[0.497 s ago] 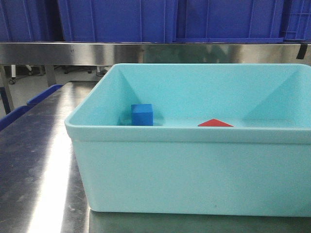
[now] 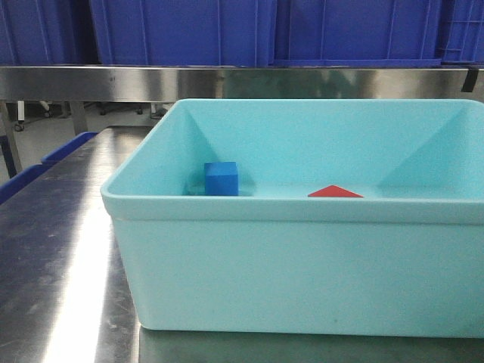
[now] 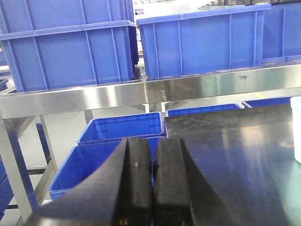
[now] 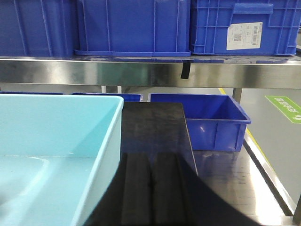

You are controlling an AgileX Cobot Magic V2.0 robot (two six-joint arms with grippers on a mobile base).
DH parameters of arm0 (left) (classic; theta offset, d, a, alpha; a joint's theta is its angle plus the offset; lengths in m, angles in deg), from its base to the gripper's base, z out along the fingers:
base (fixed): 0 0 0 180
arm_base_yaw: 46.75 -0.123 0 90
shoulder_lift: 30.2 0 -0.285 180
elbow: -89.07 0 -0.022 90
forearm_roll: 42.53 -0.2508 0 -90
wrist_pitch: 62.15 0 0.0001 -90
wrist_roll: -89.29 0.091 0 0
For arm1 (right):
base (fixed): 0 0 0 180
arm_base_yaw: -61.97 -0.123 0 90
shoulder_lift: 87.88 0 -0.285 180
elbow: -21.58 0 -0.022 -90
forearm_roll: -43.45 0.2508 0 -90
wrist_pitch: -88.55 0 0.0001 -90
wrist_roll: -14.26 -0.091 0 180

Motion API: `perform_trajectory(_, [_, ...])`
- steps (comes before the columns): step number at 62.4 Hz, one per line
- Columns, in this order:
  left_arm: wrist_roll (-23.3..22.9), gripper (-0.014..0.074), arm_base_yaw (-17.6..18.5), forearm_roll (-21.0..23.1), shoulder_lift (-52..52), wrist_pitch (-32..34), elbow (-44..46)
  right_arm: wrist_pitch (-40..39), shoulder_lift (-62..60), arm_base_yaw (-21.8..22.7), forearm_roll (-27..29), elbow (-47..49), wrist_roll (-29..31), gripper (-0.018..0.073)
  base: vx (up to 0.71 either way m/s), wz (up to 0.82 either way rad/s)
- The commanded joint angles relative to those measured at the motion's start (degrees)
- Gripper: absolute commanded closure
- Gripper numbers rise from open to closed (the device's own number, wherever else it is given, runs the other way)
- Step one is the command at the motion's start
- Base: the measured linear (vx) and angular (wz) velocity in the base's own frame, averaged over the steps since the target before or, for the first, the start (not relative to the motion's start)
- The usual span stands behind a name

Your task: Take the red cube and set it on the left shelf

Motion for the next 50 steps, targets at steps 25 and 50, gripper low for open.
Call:
perform_trajectory(25, [0.1, 0.0491, 0.3, 0.1, 0.5, 4.8, -1.3, -5.3, -1.0, 0.2, 0.0, 1.4, 0.2, 0.0510, 0.00, 0.00])
perform_trajectory(50, [0.1, 0.0491, 0.3, 0.1, 0.5, 4.8, -1.3, -11.8, 2.7, 0.2, 0.0, 3.9, -2.4, 0.0510, 0.00, 0.00])
